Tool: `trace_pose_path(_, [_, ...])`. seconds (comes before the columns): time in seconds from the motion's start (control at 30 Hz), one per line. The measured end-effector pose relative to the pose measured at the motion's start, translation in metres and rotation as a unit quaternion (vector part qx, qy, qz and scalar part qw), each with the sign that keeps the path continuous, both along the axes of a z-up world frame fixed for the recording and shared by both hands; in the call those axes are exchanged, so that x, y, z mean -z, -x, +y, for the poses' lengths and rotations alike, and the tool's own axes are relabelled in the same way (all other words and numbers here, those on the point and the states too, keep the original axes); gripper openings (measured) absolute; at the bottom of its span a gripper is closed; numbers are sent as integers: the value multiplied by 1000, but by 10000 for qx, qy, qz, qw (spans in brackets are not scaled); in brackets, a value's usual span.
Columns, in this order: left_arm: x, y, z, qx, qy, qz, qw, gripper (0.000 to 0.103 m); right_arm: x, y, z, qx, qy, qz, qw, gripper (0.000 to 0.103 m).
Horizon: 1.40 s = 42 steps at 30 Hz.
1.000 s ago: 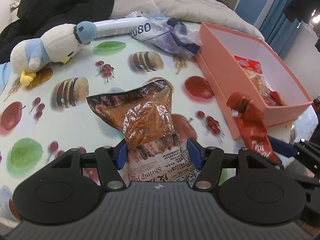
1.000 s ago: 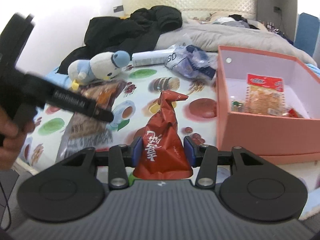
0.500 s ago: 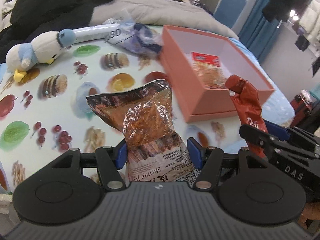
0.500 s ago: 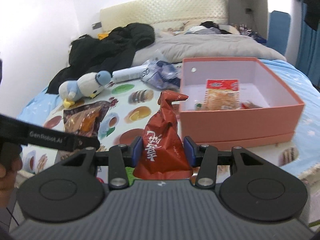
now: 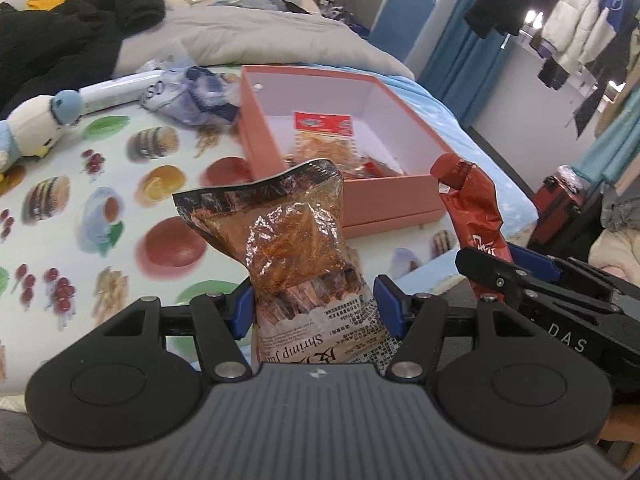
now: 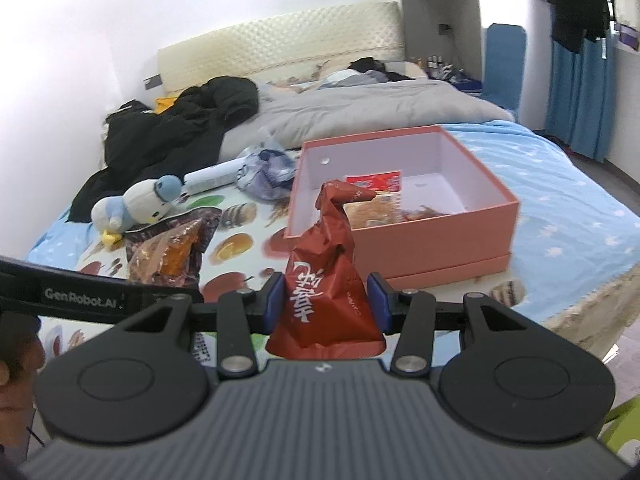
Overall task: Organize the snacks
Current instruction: 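Carry the shrimp bag and red packet over the pink box, then open both tools to drop the snacks into the pink box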
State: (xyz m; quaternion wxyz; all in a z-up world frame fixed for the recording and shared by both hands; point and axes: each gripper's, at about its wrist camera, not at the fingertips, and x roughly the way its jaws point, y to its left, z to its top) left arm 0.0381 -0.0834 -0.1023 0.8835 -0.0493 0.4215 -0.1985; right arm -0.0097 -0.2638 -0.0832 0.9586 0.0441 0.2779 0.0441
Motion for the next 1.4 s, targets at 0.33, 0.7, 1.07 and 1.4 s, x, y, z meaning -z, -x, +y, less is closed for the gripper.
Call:
trace_pose_path(0.33, [-2,-39,-35,208,43,69,9998,66,6,-15,-34,415,-183,136,9989,48])
trace_pose_path(0.7, [-10,-145,-78,462,41,72,9989,66,2,-97,-69,487,-274,200,9982,48])
trace_pose_path(1.07, [6,-275,-120,561,-75,214,9982,67,12,-194,-96,450,-245,396,9979,48])
trace_pose_path(1.4, [57,-351,-153,650,-257,516,9962,67,51,-265,-120,460,-314,743,9957,48])
